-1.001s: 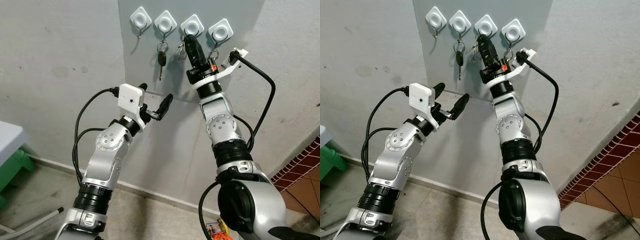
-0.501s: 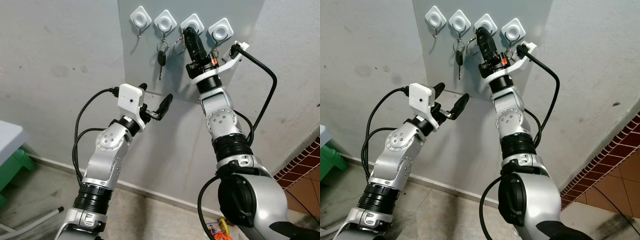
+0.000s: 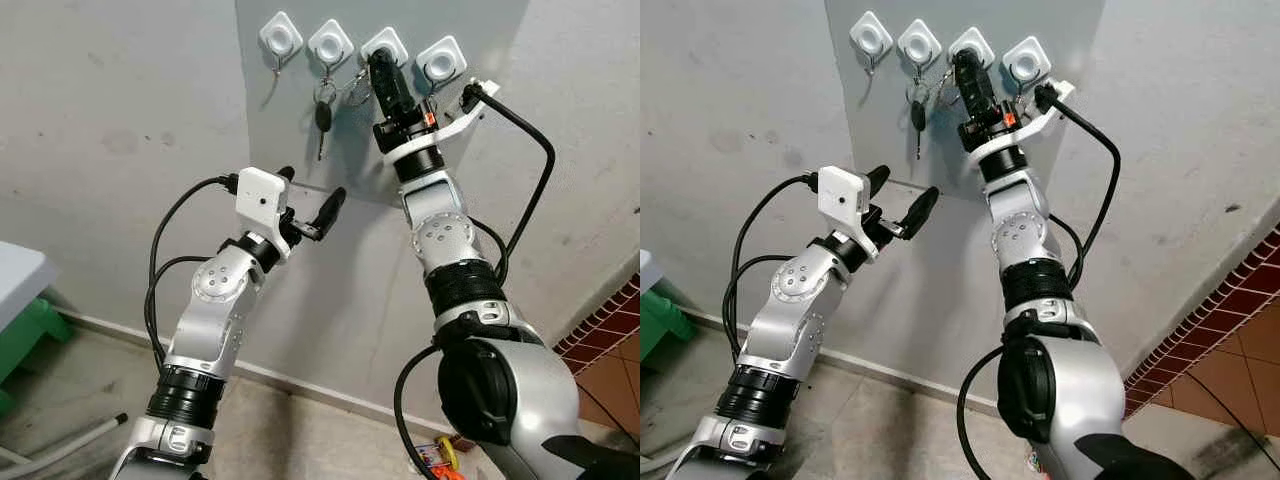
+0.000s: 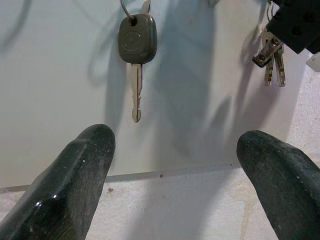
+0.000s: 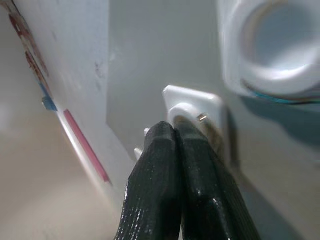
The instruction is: Hang keys on a hook
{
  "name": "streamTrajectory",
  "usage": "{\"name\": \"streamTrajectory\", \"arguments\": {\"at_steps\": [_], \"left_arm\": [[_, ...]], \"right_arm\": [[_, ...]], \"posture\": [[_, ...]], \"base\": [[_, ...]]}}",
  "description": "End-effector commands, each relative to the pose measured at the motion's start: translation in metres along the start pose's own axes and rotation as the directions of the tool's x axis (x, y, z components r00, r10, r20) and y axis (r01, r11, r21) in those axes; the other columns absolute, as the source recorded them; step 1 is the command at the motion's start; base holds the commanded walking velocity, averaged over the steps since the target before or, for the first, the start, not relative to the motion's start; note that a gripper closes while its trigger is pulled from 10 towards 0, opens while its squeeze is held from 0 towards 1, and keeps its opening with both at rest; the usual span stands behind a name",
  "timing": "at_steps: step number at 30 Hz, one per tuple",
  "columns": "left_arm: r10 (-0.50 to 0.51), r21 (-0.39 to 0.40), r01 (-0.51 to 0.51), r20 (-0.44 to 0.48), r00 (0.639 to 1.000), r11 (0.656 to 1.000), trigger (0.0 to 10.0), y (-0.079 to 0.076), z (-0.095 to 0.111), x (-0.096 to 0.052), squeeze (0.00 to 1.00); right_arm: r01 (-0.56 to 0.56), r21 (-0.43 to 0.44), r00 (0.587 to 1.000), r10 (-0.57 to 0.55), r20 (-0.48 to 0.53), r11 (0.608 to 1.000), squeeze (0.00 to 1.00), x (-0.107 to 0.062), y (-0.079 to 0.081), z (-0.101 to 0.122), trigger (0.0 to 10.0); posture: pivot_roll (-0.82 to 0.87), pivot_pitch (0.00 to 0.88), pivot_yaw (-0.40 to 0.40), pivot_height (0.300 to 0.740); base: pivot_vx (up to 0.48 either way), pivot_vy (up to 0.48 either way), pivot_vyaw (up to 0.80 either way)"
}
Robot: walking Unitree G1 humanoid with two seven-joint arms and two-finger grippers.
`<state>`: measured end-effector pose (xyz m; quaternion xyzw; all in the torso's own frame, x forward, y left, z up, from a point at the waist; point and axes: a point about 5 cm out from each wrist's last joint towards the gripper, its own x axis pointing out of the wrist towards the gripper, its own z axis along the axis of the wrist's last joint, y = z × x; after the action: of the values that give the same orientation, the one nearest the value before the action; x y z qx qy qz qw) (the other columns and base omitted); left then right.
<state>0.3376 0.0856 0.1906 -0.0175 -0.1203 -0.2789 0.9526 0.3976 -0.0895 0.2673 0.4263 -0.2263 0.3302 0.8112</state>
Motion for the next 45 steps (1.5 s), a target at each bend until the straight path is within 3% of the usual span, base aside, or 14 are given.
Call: {"name": "streamTrajectory", "arguments": {"at_steps": [1,13,24,44,45], "left_arm": [[-0.002,0.013,0.002,0.015,1.0,1.0,10.0,0.001,0.007,0.003,0.0],[-0.004,0.009,0.004,0.016,1.0,1.0,10.0,0.0,0.007,0.003,0.0],[-0.006,0.007,0.006,0.014,1.0,1.0,10.0,0.0,0.006,0.003,0.0],[-0.022,0.009,0.022,0.013,1.0,1.0,10.0,-0.002,0.007,0.005,0.0],[-0.021,0.009,0.021,0.013,1.0,1.0,10.0,-0.002,0.007,0.004,0.0]], "right_arm": [[-0.018,-0.014,1.0,0.018,0.018,1.0,0.0,0.006,0.003,0.006,10.0],[-0.001,-0.029,0.999,0.002,0.034,1.0,0.0,0.004,-0.001,0.012,10.0],[0.021,-0.06,0.998,-0.018,0.058,0.998,0.0,-0.008,-0.011,0.022,10.0],[0.01,-0.097,0.999,-0.005,0.044,0.995,0.0,-0.017,-0.013,0.024,10.0],[0.007,-0.094,0.999,-0.003,0.041,0.996,0.76,-0.017,-0.013,0.023,10.0]], "posture": [[0.0,0.0,-0.034,0.74],[0.0,0.0,-0.033,0.74],[-0.01,0.0,-0.025,0.74],[-0.01,0.0,-0.016,0.74],[-0.01,0.0,-0.016,0.74]], "base": [[0.0,0.0,0.0],[0.0,0.0,0.0],[0.0,0.0,0.0],[0.0,0.0,0.0],[0.0,0.0,0.0]]}}
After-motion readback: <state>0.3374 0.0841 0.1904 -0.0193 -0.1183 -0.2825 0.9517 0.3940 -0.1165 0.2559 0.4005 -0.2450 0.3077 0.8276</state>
